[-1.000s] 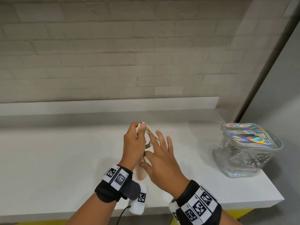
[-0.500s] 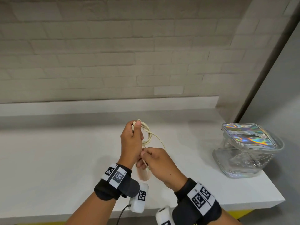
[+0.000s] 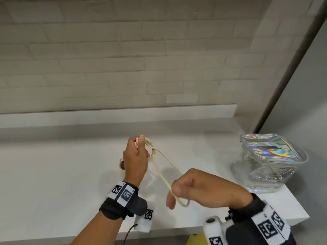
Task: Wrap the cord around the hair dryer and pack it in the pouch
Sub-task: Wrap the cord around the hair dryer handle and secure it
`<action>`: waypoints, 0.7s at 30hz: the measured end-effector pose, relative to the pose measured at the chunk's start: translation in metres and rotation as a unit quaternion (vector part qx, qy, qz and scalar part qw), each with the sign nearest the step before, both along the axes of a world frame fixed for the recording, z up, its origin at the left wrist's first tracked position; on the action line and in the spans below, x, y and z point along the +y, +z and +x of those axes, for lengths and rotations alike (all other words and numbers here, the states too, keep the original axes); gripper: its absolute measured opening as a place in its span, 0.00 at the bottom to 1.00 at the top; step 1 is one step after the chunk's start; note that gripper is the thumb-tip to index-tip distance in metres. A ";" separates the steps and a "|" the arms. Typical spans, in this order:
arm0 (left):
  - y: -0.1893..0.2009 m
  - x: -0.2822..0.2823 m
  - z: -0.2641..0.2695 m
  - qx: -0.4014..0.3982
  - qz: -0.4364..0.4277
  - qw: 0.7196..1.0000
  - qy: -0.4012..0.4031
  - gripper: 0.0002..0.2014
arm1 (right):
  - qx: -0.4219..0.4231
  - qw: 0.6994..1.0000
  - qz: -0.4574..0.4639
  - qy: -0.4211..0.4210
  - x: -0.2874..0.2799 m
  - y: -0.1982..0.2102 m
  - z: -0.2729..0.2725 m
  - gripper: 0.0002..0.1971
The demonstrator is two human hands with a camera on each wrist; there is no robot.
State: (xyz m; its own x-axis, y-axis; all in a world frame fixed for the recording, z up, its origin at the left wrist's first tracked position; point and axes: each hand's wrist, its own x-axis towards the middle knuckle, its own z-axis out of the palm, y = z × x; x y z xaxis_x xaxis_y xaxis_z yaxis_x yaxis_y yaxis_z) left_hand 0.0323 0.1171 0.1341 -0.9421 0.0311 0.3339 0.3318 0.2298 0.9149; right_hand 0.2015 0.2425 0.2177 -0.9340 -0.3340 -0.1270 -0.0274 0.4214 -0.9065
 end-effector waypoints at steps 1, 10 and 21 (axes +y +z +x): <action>0.001 0.000 0.001 0.011 -0.007 1.000 0.002 0.12 | -0.038 0.998 -0.002 -0.043 -0.001 -0.003 -0.005 0.42; 0.008 0.007 0.013 0.051 0.047 0.997 -0.041 0.09 | -0.011 0.966 -0.015 -0.258 -0.042 -0.035 -0.067 0.26; 0.001 -0.001 -0.002 0.023 0.044 0.999 -0.017 0.08 | -0.015 0.995 -0.101 0.004 -0.013 -0.003 -0.013 0.08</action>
